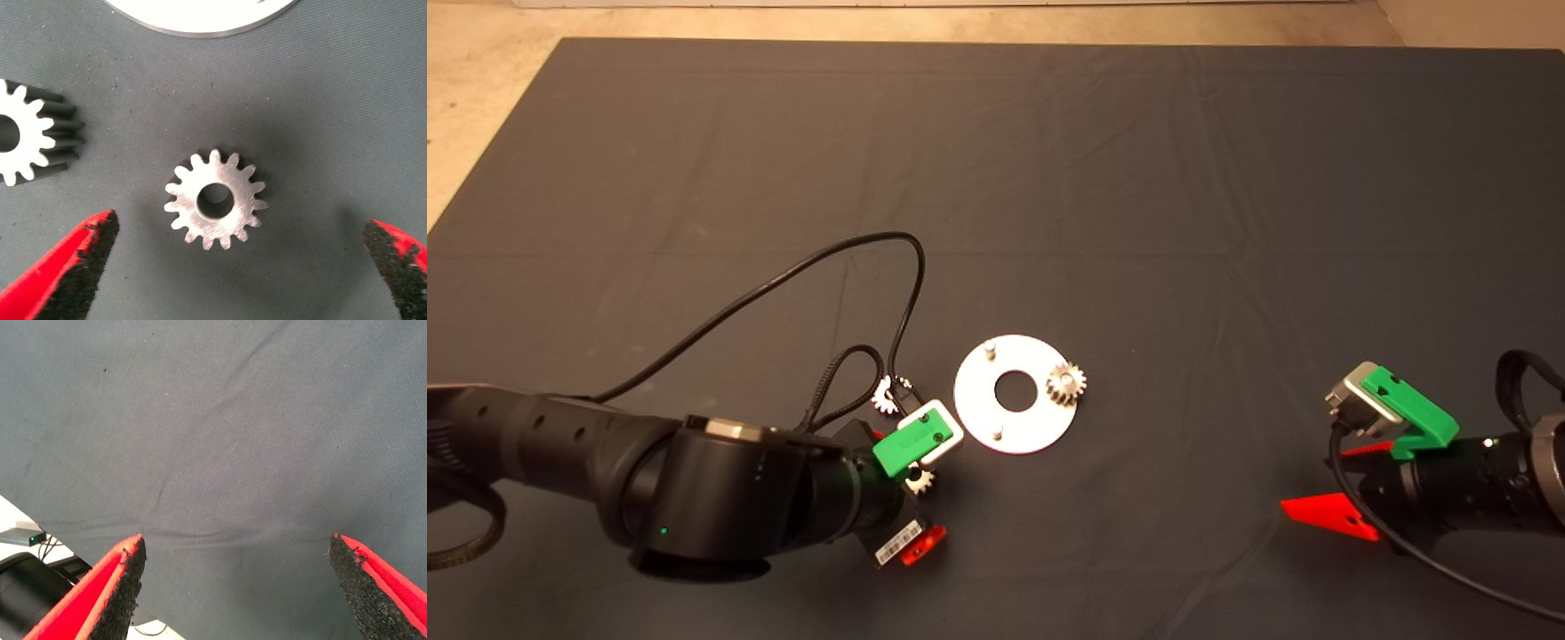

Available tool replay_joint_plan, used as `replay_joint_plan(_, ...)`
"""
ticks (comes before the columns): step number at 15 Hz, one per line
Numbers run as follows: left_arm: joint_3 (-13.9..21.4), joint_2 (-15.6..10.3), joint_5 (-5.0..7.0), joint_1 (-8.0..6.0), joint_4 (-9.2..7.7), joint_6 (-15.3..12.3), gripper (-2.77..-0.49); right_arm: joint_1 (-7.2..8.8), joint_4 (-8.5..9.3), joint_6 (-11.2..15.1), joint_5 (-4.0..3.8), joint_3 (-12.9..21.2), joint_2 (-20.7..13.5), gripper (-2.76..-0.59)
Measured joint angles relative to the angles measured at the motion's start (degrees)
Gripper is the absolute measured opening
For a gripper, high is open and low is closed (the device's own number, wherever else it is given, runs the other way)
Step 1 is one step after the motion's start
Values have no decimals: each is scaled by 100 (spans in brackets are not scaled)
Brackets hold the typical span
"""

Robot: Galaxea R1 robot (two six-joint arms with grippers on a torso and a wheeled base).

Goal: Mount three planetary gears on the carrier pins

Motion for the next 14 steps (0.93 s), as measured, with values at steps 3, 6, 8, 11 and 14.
replay_joint_plan(3,-2,16,2,57,132,0,-71,-16,-1,0,2,0,0,-133)
replay_joint_plan(6,-11,39,2,82,202,0,-86,-63,0,0,5,0,0,-133)
replay_joint_plan(8,-44,39,0,107,227,0,-87,-63,0,0,2,0,-33,-133)
replay_joint_plan(11,-63,44,5,168,322,0,-100,-63,-2,0,11,0,-96,-133)
replay_joint_plan(14,-149,100,2,304,426,0,-114,-63,-2,0,5,0,-176,-133)
